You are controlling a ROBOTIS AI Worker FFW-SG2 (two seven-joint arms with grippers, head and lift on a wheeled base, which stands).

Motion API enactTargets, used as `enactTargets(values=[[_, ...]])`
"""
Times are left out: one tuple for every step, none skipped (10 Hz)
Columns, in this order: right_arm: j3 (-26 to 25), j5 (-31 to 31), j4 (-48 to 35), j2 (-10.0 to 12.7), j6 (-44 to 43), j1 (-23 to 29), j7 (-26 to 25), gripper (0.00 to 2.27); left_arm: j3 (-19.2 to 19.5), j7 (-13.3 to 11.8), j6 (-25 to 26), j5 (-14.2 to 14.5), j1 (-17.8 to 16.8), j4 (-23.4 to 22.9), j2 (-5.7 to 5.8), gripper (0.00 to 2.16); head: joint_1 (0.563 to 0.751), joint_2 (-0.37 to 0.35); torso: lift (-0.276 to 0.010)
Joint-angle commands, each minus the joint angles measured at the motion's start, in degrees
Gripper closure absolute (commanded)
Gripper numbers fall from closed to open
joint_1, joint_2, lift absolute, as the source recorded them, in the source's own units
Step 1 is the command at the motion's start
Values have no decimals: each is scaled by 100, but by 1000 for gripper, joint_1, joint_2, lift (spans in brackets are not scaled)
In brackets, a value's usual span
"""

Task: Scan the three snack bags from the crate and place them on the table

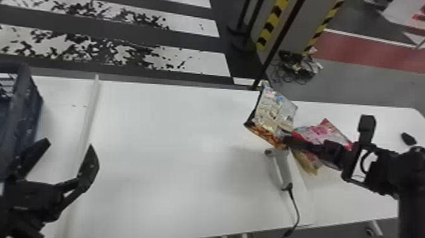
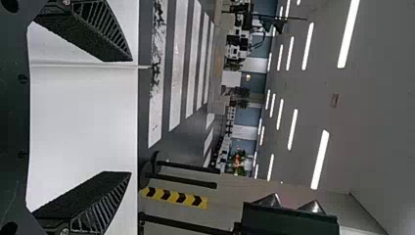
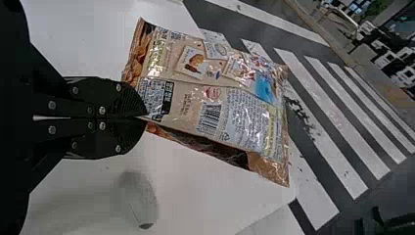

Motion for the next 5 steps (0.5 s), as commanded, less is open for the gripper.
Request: enactTargets(values=[[-419,-32,96,-11,-241,6,-178,2260,-10,0,0,0,2,-2,0,36,695,-348,-62],[-612,-172,210,-11,-540,50,-530,2260,-10,0,0,-9,2,-2,9,36,695,-350,-62],[-709,-172,298,-11,-909,93,-925,2260,-10,0,0,-9,11,-2,9,36,695,-350,-62],[-805,-252,483,-11,-1155,102,-1277,2260,-10,0,0,-9,20,-2,9,36,695,-350,-62],[-841,-296,694,-11,-1401,102,-1672,2260,-10,0,0,-9,20,-2,18,36,695,-350,-62]])
